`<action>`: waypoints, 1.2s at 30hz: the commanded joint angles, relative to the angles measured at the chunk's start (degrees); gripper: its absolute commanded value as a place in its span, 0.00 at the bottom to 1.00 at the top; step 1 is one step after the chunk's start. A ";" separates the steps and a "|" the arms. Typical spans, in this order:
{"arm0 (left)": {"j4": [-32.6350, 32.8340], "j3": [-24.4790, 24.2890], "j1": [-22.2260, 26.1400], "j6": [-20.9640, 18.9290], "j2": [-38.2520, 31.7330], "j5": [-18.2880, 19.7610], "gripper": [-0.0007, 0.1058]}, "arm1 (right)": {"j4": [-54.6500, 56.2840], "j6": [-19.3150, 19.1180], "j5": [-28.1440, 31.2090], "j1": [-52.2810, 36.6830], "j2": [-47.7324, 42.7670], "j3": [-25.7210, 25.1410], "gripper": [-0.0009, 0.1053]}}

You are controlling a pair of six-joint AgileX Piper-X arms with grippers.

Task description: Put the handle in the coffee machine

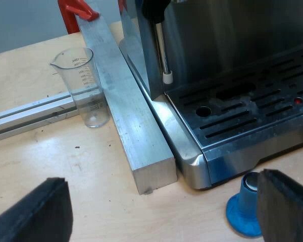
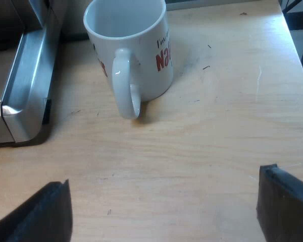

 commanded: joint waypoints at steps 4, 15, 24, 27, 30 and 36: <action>-0.07 -0.45 0.14 0.18 -8.04 -0.10 0.72 | 0.18 -0.18 0.01 -0.20 -2.59 -0.26 0.72; -0.07 -0.45 0.14 0.18 -8.04 -0.10 0.72 | 0.14 -0.18 0.01 -0.20 -2.59 -0.26 0.72; -0.62 -0.14 0.14 -0.01 -8.04 -0.10 0.72 | 0.14 -0.18 0.01 -0.20 -2.59 -0.26 0.72; -0.62 -0.14 0.14 -0.01 -8.04 -0.10 0.72 | 0.14 0.05 0.01 -0.20 -2.59 -0.26 0.72; -0.62 -0.14 0.14 -0.01 -8.04 -0.10 0.72 | -1.24 3.12 0.01 -0.20 -2.59 0.54 0.72; -0.62 -0.14 0.14 -0.01 -8.04 -0.10 0.72 | -3.02 5.44 0.24 -0.20 -2.57 1.48 0.72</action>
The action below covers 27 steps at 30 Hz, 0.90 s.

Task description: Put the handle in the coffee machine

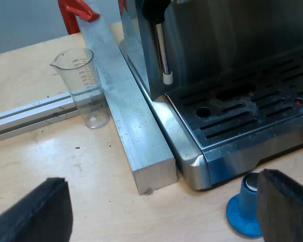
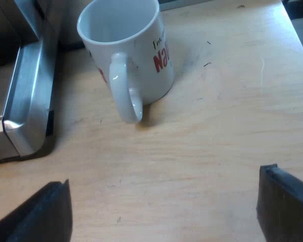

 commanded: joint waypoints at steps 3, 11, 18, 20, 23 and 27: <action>-0.62 -0.14 0.14 -0.14 -8.04 -0.10 0.72 | -0.75 0.55 0.10 -0.20 -2.57 -0.31 0.72; -0.62 -0.14 0.14 -1.98 -7.94 -0.10 0.72 | -0.14 0.66 0.10 -0.20 -2.57 -0.68 0.72; -1.08 0.08 0.14 -2.89 -7.94 1.72 0.72 | -0.04 0.67 0.10 -0.20 -2.57 -0.65 0.72; -1.14 0.05 0.14 -3.01 -7.94 1.76 0.72 | -0.04 0.87 0.16 -0.20 -2.57 -0.65 0.72; -1.14 0.05 0.14 -6.00 -7.94 1.76 0.72 | -0.04 0.85 0.16 -0.20 -2.57 -0.65 0.72; -1.00 0.05 0.14 -8.66 -7.94 2.15 0.72 | -0.04 0.85 0.05 -0.20 -2.57 -0.65 0.72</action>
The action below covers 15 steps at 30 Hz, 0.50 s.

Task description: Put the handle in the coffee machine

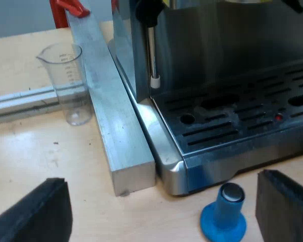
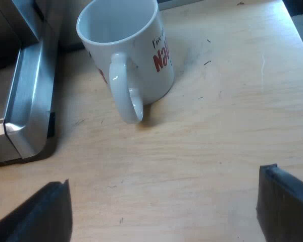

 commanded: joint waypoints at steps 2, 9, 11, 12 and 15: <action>-0.62 0.05 0.14 -2.55 -7.94 0.84 0.72 | -0.08 -0.24 -0.20 -0.20 -2.57 -0.64 0.72; -0.62 -0.94 -0.82 -4.88 -6.53 3.50 0.72 | 4.35 -3.72 -0.21 -0.20 -2.44 -3.75 0.69; -0.62 -1.20 -5.86 -5.21 -3.03 4.79 0.72 | 7.29 -4.50 0.17 -0.20 -2.44 -5.82 0.64; -0.62 -1.20 -6.40 -5.21 -2.72 4.79 0.72 | 7.29 -4.50 0.17 -0.20 -2.44 -5.82 0.64; -0.62 -1.20 -8.27 -5.21 -1.64 4.77 0.72 | 13.36 -6.35 1.48 -0.20 -2.44 -9.39 0.53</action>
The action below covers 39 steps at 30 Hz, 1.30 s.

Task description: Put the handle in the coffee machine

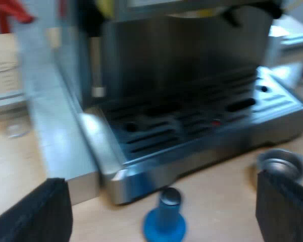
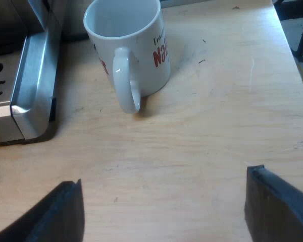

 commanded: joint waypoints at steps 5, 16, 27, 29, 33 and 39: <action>-0.62 -0.56 -10.80 -1.11 1.96 1.40 0.72 | 13.94 -5.34 0.79 -0.20 -2.44 -8.84 0.51; -1.03 -0.52 -21.32 -1.11 3.48 3.30 0.72 | 14.95 -5.35 -10.86 0.97 4.40 -13.05 0.73; -1.03 -0.52 -30.48 -1.11 3.48 3.30 0.72 | 14.91 -5.35 -19.52 3.99 16.93 -13.01 0.73; -1.03 -0.52 -31.81 -1.11 3.48 3.30 0.72 | 14.91 -5.35 -19.90 3.99 17.91 -13.01 0.73; -1.03 -0.52 -33.99 -1.11 3.48 3.30 0.72 | 14.91 -5.35 -20.59 3.99 19.14 -13.01 0.73; -1.03 -0.52 -40.60 -1.11 8.07 3.30 0.72 | 14.32 -6.77 -20.58 3.99 20.67 -13.01 0.73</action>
